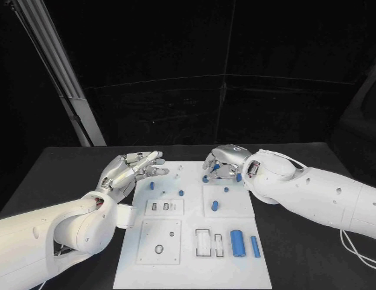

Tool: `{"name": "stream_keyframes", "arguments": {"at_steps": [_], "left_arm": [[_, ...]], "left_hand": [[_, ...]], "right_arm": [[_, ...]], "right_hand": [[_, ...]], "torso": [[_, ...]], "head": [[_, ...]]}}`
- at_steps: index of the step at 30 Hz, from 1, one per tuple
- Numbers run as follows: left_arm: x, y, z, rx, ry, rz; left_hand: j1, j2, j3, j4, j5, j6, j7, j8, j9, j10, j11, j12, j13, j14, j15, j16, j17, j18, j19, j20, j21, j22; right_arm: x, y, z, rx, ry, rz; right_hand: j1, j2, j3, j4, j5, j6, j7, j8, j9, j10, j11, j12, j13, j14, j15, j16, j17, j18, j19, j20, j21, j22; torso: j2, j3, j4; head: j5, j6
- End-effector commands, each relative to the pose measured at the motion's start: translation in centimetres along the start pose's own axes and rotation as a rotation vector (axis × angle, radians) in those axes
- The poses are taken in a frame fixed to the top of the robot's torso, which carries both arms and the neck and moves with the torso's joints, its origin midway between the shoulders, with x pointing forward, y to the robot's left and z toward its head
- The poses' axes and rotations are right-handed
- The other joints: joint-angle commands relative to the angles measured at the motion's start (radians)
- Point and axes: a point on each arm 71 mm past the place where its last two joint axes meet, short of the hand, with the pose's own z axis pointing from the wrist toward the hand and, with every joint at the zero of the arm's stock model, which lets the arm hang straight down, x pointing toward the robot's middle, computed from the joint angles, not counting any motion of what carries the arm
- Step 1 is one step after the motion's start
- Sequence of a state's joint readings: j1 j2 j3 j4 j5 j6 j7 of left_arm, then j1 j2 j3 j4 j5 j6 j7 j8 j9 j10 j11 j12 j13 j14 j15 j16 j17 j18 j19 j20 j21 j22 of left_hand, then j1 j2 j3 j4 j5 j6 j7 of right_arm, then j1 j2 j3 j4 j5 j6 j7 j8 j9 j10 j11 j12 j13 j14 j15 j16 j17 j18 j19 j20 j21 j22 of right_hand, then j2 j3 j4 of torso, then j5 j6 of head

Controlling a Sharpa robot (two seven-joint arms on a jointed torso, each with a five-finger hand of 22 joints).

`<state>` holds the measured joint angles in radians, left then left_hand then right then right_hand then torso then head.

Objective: Assemble the parts on the task board

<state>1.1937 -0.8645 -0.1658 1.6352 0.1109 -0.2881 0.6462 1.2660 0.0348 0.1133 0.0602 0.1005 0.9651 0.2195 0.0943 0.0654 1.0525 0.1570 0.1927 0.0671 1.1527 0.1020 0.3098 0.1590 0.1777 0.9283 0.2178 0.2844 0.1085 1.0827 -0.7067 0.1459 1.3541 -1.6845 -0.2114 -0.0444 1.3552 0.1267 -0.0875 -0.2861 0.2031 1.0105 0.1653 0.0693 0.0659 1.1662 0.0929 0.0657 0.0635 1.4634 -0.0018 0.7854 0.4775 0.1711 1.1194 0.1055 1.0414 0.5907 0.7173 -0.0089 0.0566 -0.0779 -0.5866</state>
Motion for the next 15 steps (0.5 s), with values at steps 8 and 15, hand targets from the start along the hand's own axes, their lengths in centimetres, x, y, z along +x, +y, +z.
{"name": "stream_keyframes", "arguments": {"at_steps": [8, 15], "left_arm": [[0.08, 0.02, 0.11, -0.015, 0.008, -0.044], [0.04, 0.07, 0.15, -0.019, 0.009, -0.052]], "left_hand": [[-0.015, -0.001, -0.002, -0.003, -0.003, -0.007, 0.006, -0.007, -0.001, -0.005, 0.004, -0.007, -0.001, 0.008, 0.001, 0.005, 0.004, 0.007, 0.010, 0.001, 0.004, -0.002], [-0.015, 0.000, -0.002, -0.003, -0.003, -0.007, 0.006, -0.007, -0.001, -0.006, 0.004, -0.008, -0.001, 0.008, 0.001, 0.005, 0.004, 0.007, 0.010, 0.001, 0.004, -0.002]], "right_arm": [[0.46, 0.28, 0.39, 0.006, 0.079, -0.096], [0.64, 0.42, 0.59, 0.008, 0.096, -0.112]], "right_hand": [[-0.008, 0.006, 0.004, -0.001, -0.010, -0.003, 0.001, -0.004, 0.000, -0.012, 0.003, -0.003, -0.001, 0.012, 0.006, 0.102, 0.096, -0.014, 0.026, 0.002, 0.072, 0.092], [-0.008, 0.011, 0.012, -0.001, -0.010, -0.001, 0.002, -0.004, 0.000, -0.013, 0.004, -0.003, -0.001, 0.011, 0.007, 0.155, 0.148, -0.021, 0.041, 0.004, 0.111, 0.144]], "torso": [[0.005, 0.0001, 0.0039], [0.008, 0.0009, 0.0025]], "head": [[0.003, -0.003], [0.003, -0.004]]}}
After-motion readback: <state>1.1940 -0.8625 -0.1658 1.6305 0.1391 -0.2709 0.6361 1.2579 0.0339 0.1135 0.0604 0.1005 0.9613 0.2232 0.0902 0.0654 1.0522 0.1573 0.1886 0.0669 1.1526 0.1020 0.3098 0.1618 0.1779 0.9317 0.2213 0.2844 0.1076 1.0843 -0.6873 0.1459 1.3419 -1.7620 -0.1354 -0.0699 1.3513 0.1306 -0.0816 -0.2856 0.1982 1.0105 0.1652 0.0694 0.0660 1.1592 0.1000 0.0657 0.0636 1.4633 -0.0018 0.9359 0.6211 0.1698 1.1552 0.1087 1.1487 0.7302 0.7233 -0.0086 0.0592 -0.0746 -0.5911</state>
